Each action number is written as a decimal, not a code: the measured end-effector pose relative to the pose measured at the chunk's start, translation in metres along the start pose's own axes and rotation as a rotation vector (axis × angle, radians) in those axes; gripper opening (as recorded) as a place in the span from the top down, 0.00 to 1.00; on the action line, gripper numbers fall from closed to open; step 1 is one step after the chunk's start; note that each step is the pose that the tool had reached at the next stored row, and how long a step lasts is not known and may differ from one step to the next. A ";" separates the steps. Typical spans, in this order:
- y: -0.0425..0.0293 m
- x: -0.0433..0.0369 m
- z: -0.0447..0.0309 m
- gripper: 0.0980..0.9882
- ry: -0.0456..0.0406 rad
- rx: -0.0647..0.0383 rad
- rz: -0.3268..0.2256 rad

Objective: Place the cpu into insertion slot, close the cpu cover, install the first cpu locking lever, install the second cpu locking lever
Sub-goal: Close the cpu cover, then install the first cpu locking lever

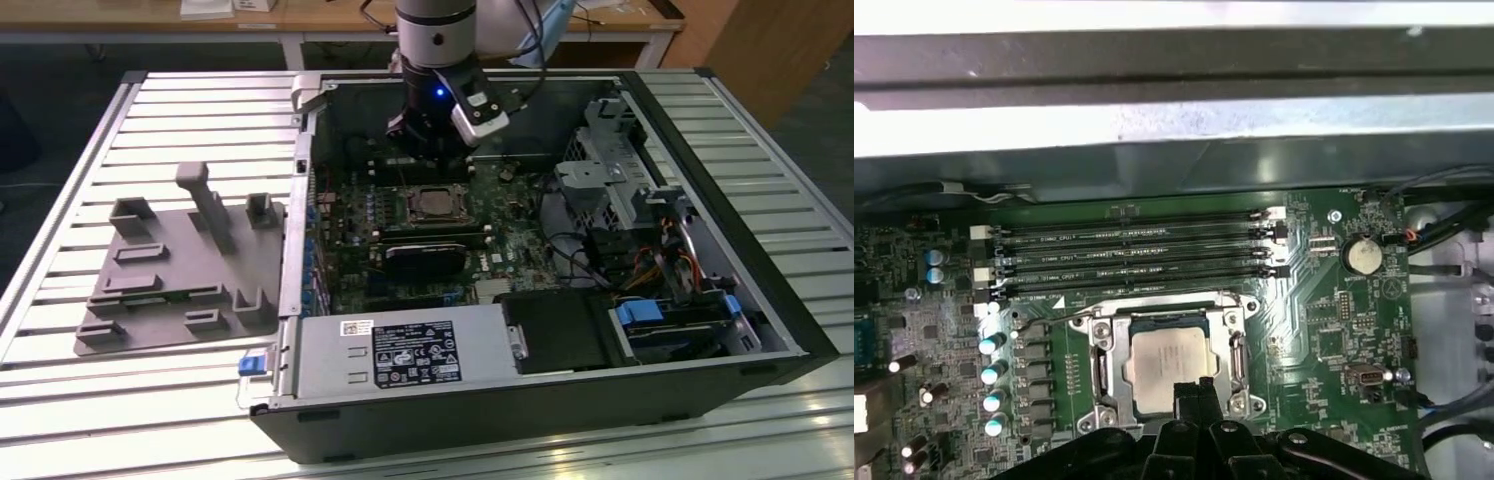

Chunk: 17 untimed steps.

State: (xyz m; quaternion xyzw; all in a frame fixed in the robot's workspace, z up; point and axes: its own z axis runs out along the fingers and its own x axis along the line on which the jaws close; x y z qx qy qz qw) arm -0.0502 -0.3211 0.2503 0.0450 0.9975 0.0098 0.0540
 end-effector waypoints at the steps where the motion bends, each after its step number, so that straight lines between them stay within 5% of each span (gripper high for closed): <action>1: 0.0001 -0.0002 -0.0022 1.00 0.0000 0.000 0.000; 7: 0.0004 -0.0017 -0.0160 1.00 0.0001 0.000 0.000; 17: 0.0004 -0.0020 -0.0184 1.00 0.0000 0.000 0.000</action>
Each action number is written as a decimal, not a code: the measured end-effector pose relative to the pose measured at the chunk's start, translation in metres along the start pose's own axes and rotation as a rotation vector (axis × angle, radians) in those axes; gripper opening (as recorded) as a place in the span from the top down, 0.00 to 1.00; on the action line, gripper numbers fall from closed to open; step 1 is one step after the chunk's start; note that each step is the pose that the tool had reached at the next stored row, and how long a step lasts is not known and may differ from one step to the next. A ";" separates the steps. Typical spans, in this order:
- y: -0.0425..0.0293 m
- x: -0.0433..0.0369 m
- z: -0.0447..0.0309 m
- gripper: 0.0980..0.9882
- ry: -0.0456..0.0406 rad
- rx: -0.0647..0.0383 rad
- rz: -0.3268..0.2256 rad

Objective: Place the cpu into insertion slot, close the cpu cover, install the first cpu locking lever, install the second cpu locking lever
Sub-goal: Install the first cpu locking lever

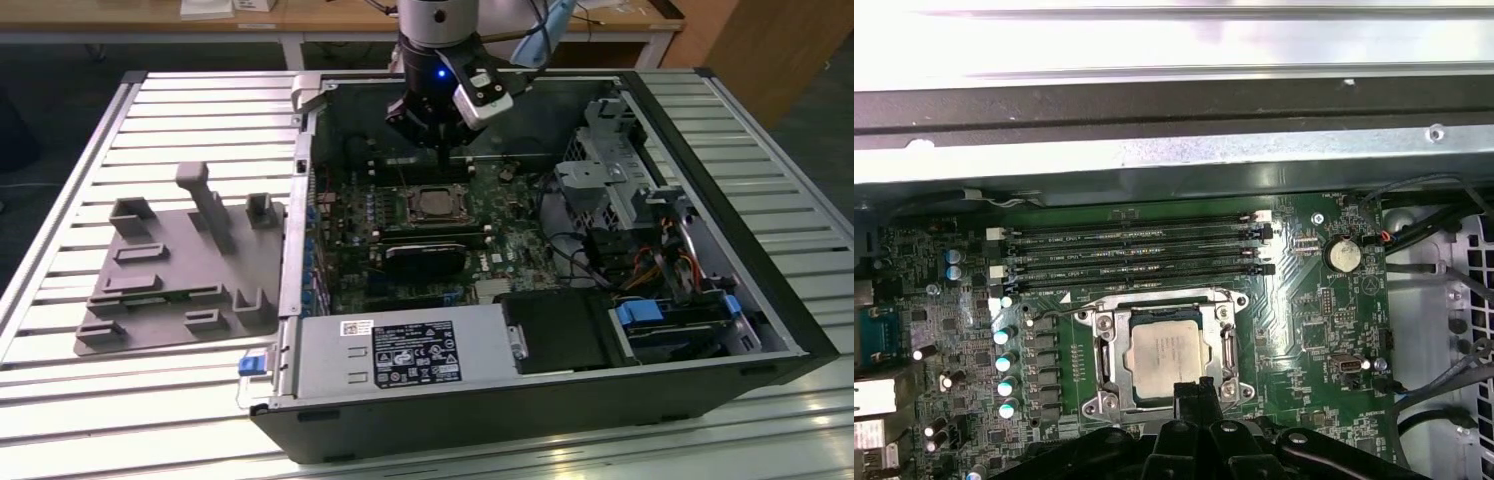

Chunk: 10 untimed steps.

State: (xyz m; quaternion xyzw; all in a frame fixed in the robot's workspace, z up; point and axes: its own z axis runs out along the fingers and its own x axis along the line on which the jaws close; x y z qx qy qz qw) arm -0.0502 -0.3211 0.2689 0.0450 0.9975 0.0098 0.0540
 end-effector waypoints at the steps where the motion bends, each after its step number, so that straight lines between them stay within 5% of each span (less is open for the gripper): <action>1: 0.0000 0.0000 -0.0001 1.00 0.0000 0.000 0.000; 10: -0.0007 0.0082 -0.0010 1.00 -0.0003 0.000 0.000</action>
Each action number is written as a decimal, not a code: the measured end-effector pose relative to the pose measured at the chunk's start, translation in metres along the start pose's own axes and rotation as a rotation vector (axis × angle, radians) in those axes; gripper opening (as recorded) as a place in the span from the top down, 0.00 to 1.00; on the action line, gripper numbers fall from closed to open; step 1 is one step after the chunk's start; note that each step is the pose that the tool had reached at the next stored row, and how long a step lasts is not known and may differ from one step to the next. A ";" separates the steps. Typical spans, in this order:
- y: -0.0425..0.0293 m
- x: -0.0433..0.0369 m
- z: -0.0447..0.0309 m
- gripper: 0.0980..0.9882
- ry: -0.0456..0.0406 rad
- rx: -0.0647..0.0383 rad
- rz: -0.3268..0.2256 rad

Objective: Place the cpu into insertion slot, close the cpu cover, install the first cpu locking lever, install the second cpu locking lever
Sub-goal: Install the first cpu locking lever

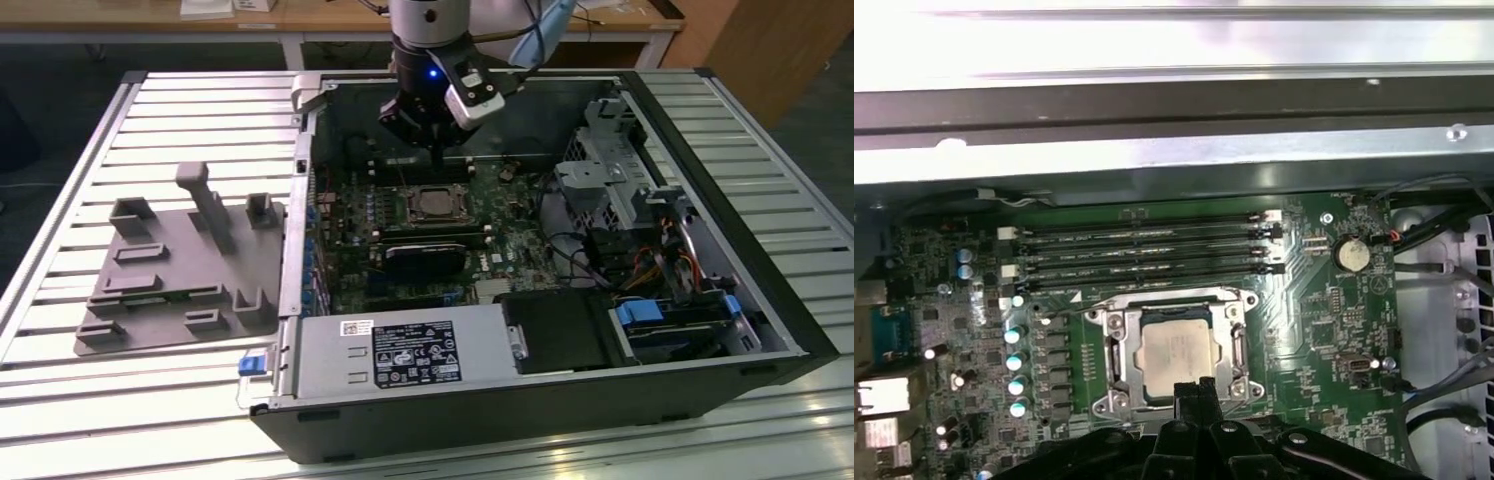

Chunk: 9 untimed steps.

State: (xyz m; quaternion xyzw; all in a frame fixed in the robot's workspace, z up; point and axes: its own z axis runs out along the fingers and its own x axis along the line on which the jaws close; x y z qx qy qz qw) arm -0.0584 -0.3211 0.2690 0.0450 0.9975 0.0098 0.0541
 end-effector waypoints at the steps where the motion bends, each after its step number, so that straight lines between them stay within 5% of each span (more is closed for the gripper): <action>1: -0.0001 0.0014 -0.0002 1.00 0.0000 0.000 0.000; 9: -0.0015 0.0168 -0.0019 1.00 -0.0010 0.000 0.001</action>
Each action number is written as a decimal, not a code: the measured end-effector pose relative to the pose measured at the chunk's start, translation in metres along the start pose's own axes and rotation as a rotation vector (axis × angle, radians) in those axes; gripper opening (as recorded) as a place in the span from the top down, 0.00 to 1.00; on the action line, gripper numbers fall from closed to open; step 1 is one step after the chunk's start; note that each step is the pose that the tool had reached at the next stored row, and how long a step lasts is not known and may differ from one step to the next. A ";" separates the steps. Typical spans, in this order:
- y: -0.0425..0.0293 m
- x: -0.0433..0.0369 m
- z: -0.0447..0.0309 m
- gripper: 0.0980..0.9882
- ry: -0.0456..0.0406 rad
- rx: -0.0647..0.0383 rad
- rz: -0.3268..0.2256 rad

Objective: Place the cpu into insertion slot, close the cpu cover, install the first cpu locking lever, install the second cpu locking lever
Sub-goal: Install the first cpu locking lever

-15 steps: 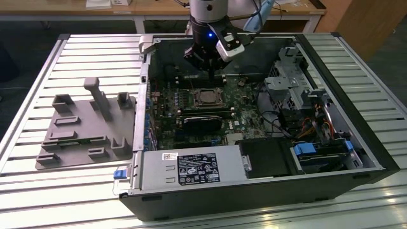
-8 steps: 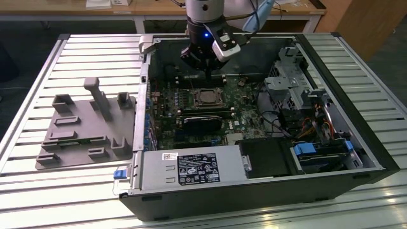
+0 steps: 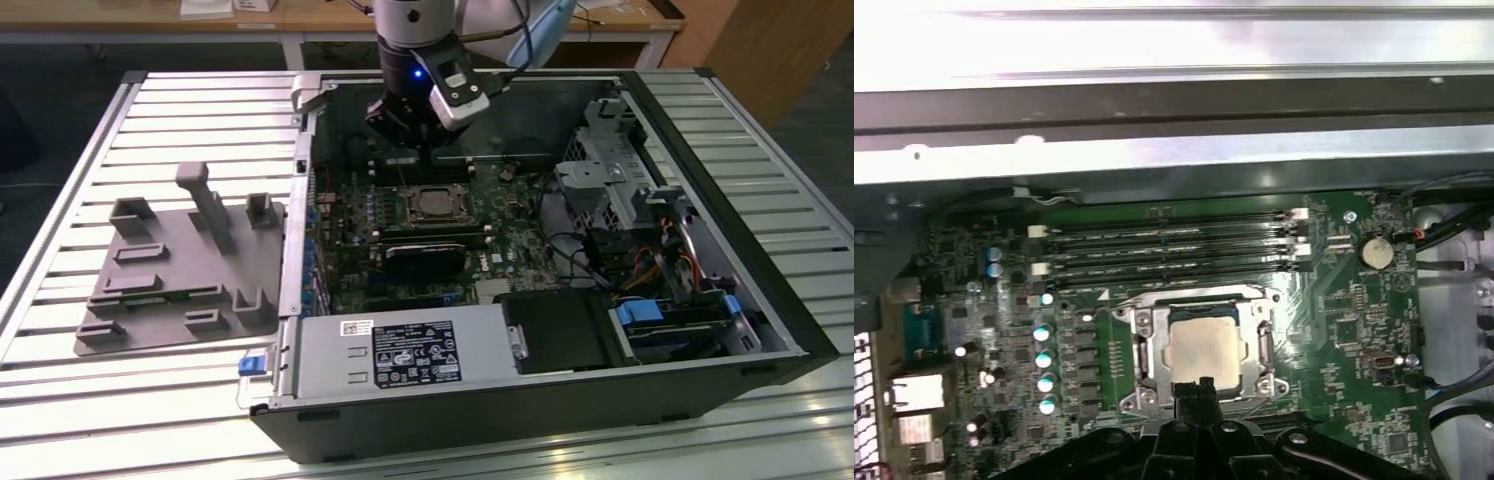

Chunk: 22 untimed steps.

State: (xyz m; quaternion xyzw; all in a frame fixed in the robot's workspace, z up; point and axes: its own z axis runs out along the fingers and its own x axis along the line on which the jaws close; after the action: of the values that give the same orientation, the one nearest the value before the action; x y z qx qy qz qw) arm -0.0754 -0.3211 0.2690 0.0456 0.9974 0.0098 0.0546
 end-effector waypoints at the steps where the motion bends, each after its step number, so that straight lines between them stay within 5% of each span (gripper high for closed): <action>1: -0.0002 0.0024 -0.0003 1.00 -0.0002 0.000 0.000; 17: -0.0030 0.0328 -0.0024 1.00 -0.0005 0.000 0.006; 22: -0.0036 0.0390 -0.0027 1.00 0.0021 -0.027 0.009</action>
State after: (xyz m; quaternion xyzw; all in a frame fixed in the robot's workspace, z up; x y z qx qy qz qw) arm -0.1146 -0.3211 0.2674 0.0496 0.9970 0.0235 0.0542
